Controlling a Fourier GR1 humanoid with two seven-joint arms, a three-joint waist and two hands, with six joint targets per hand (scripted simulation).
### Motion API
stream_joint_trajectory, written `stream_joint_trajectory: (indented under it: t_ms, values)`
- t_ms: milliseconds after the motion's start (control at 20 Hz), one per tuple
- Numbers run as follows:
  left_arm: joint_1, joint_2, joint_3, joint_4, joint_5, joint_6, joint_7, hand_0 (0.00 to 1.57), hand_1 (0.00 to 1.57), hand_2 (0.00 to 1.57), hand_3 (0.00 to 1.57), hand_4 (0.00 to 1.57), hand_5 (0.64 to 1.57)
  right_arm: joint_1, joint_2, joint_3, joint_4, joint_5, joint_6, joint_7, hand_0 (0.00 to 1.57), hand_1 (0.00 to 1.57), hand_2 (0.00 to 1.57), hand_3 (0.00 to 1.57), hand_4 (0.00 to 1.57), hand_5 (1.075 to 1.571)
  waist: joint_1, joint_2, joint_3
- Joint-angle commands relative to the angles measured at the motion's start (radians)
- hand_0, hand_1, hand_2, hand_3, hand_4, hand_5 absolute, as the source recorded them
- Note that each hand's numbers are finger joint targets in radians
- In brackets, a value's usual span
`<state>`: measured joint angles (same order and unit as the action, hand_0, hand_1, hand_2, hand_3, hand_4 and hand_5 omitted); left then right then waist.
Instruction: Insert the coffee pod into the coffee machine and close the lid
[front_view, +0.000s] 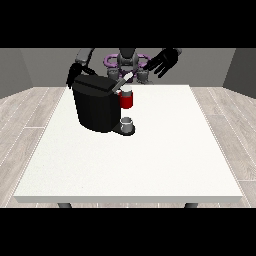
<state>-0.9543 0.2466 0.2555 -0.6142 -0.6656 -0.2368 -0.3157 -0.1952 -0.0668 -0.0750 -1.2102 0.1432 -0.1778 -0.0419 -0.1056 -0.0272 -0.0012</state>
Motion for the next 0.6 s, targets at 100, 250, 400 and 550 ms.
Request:
stream_joint_trajectory:
  t_ms: [100, 250, 400, 550]
  values:
    - [0.195, -0.140, 0.176, 0.032, 0.240, -0.067, -0.069, 0.00, 0.00, 0.00, 0.00, 0.07, 1.571, 0.032, -0.029, -0.047, -0.022, -0.055, 0.036, -0.028, 0.00, 0.00, 0.00, 0.00, 0.00, 1.571, 0.148, -0.165, -0.0004]
    - [0.293, -0.196, 0.156, 0.039, 0.226, -0.027, -0.084, 0.00, 0.00, 0.00, 0.00, 0.42, 1.571, 0.006, -0.019, -0.004, -0.075, -0.082, 0.108, 0.011, 0.00, 0.00, 0.00, 0.00, 0.00, 1.571, 0.161, -0.219, 0.0002]
    - [0.344, -0.221, 0.132, 0.032, 0.221, -0.042, -0.041, 0.00, 0.00, 0.00, 0.00, 0.37, 1.571, -0.003, -0.017, 0.030, -0.103, -0.057, 0.110, 0.040, 0.00, 0.00, 0.00, 0.00, 0.00, 1.571, 0.198, -0.283, 0.0011]
    - [0.401, -0.231, 0.132, 0.012, 0.236, -0.033, -0.051, 0.00, 0.00, 0.00, 0.00, 0.39, 1.571, -0.042, -0.073, 0.034, -0.135, -0.049, 0.154, 0.062, 0.00, 0.00, 0.00, 0.00, 0.15, 1.571, 0.209, -0.271, 0.0010]
